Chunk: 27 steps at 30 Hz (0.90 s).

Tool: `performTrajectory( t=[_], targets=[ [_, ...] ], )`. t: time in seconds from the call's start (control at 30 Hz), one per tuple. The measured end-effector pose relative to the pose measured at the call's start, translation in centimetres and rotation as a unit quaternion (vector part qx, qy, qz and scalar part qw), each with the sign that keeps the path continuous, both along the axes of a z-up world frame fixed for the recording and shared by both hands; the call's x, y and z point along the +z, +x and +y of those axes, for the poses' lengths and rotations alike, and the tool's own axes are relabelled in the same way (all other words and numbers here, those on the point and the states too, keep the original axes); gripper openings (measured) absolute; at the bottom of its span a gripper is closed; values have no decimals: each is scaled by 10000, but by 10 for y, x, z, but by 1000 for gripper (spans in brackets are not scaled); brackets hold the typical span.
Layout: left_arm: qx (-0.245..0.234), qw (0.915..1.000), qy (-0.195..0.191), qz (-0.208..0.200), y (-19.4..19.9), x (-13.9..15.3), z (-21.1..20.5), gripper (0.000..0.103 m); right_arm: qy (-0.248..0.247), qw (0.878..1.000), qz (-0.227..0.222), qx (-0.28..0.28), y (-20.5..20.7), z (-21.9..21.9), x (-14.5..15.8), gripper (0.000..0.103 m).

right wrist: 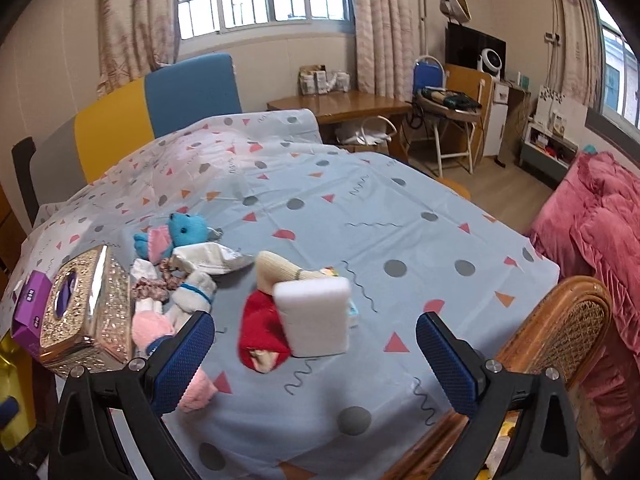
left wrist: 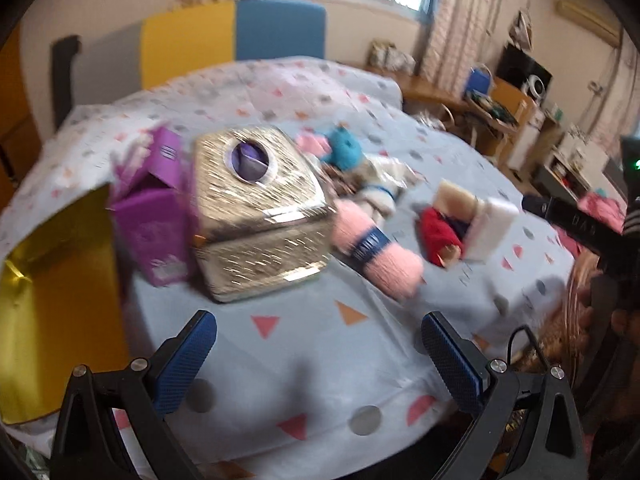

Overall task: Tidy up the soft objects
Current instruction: 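Lower the left gripper onto the pink rolled dishcloth and close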

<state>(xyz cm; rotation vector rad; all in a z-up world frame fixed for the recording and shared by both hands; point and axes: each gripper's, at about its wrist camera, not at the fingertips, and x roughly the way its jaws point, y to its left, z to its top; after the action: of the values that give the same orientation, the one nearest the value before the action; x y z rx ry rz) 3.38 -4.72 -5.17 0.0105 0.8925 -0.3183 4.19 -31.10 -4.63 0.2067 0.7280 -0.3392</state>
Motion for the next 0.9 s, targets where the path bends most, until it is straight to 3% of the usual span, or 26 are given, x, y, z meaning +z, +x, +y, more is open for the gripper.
performTrajectory(
  t=[0.27, 0.57, 0.63, 0.9],
  targets=[
    [-462, 9988, 88, 166, 18, -9, -46, 100, 58, 9999, -17, -89, -5, -16, -4, 103],
    [-474, 9978, 153, 433, 49, -32, -82, 97, 193, 9998, 19, -96, -5, -24, -10, 103],
    [-459, 9973, 141, 552, 55, -37, -87, 93, 337, 9993, 24, -126, -4, -28, -12, 103],
    [-257, 9973, 37, 682, 71, -50, -98, 92, 797, 9964, -129, -251, -10, -39, -17, 103]
  ],
)
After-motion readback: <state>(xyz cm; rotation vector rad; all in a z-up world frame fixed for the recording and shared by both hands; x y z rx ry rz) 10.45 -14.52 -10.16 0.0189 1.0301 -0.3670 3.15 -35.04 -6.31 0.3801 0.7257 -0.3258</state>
